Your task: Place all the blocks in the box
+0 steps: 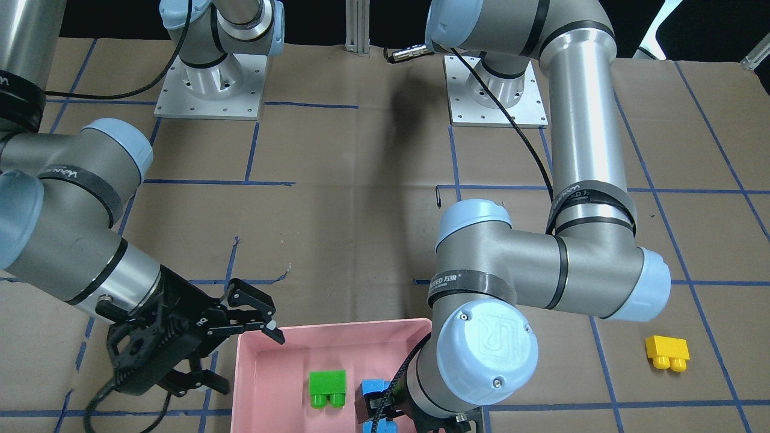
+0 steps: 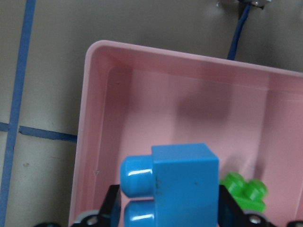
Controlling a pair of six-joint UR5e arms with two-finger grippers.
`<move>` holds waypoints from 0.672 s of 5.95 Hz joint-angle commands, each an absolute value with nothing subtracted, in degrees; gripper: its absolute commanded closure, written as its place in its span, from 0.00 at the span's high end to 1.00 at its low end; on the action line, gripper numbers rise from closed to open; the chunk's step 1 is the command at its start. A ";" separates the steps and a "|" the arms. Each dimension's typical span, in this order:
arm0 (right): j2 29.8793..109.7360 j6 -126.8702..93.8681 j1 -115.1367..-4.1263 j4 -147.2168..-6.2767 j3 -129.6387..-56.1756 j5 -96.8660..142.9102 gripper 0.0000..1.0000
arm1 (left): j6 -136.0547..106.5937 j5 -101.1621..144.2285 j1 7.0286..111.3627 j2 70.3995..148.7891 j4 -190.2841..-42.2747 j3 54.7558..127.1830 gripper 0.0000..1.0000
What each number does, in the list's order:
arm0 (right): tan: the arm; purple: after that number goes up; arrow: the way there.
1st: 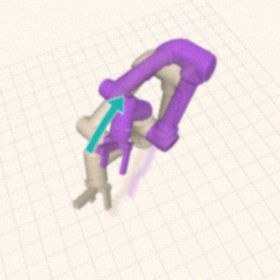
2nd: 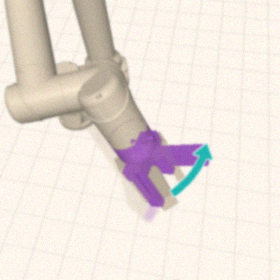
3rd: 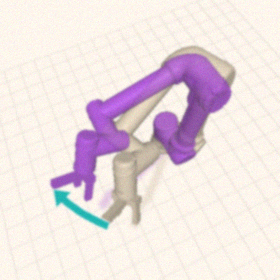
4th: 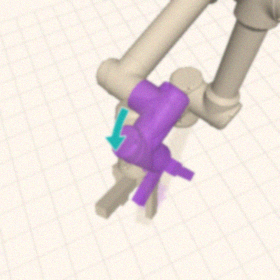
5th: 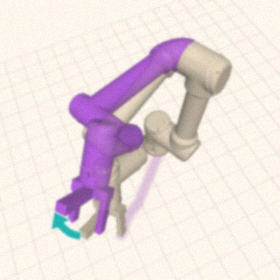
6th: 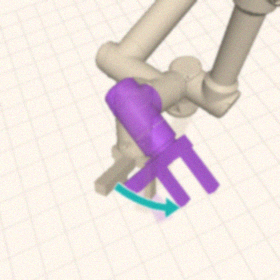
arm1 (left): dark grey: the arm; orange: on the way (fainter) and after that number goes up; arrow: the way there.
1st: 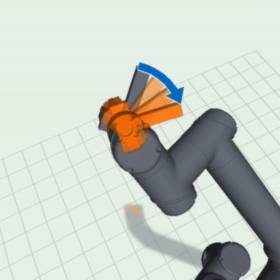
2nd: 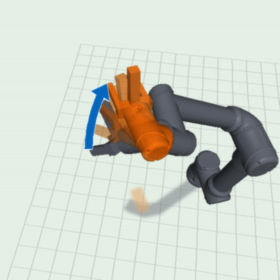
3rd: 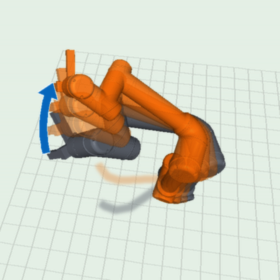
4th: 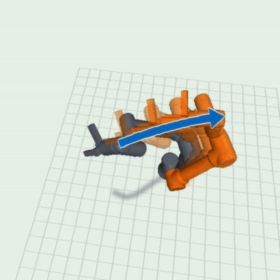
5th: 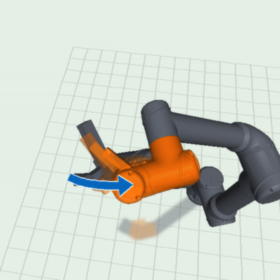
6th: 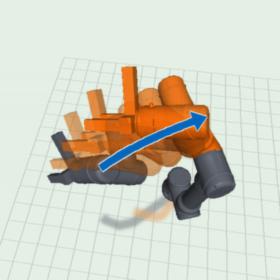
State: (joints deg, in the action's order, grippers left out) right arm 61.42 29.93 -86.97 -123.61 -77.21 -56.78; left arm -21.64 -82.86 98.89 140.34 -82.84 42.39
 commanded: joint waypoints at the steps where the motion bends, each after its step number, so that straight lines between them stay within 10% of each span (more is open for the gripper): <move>1: 67.73 31.73 -82.04 -117.65 -81.70 -71.22 0.99 | -19.53 -82.71 95.30 136.87 -83.05 42.45 0.99; 4: 73.14 31.90 -70.06 -123.87 -95.42 -76.37 0.98 | 2.11 -83.84 84.77 123.54 -95.84 48.04 0.99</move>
